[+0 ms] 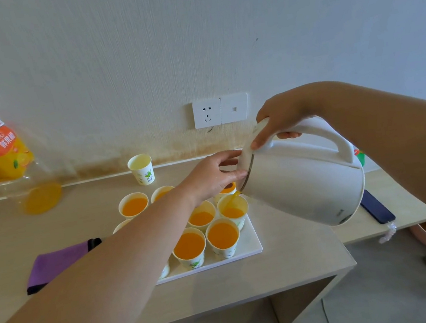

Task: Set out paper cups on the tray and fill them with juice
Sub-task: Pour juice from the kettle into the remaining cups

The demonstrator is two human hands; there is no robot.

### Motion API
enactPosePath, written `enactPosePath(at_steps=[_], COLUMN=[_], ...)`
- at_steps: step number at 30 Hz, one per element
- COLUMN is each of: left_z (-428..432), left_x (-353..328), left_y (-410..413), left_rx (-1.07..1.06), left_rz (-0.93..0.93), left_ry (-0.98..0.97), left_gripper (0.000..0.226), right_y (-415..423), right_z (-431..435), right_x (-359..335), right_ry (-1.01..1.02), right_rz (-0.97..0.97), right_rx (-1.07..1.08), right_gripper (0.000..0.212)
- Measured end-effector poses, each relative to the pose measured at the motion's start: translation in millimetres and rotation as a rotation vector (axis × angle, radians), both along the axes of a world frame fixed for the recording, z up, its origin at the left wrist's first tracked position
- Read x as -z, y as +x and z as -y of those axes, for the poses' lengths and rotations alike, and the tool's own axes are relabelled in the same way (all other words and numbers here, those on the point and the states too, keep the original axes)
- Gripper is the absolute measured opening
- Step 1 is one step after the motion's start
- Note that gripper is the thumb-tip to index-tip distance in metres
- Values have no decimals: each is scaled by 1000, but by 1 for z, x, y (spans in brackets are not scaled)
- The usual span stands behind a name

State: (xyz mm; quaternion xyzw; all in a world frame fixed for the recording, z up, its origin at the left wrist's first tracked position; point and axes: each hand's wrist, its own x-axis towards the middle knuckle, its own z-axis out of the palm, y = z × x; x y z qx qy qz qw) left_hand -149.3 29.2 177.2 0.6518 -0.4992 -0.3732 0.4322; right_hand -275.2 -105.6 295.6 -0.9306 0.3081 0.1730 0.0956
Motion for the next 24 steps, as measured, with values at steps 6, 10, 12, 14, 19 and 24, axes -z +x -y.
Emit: enactPosePath(at_steps=[6, 10, 12, 14, 19, 24], left_z=[0, -1, -1, -1, -1, -1], left_x=[0, 0, 0, 0, 1, 0], left_y=[1, 2, 2, 2, 2, 2], left_rx=[0, 1, 1, 1, -4, -4], left_rz=[6, 12, 14, 4, -20, -17], left_ry=[-3, -9, -7, -4, -5, -9], left_gripper=[50, 50, 49, 49, 49, 48], right_y=[2, 3, 3, 3, 3, 4], right_z=[-1, -1, -1, -2, -3, -4], right_x=[-1, -2, -3, -3, -3, -5], right_ry=[-12, 0, 8, 7, -14, -17], right_rz=[-10, -7, -8, -15, -32, -40], right_rx=[-4, 4, 8, 10, -2, -2], right_gripper=[46, 45, 44, 45, 47, 47])
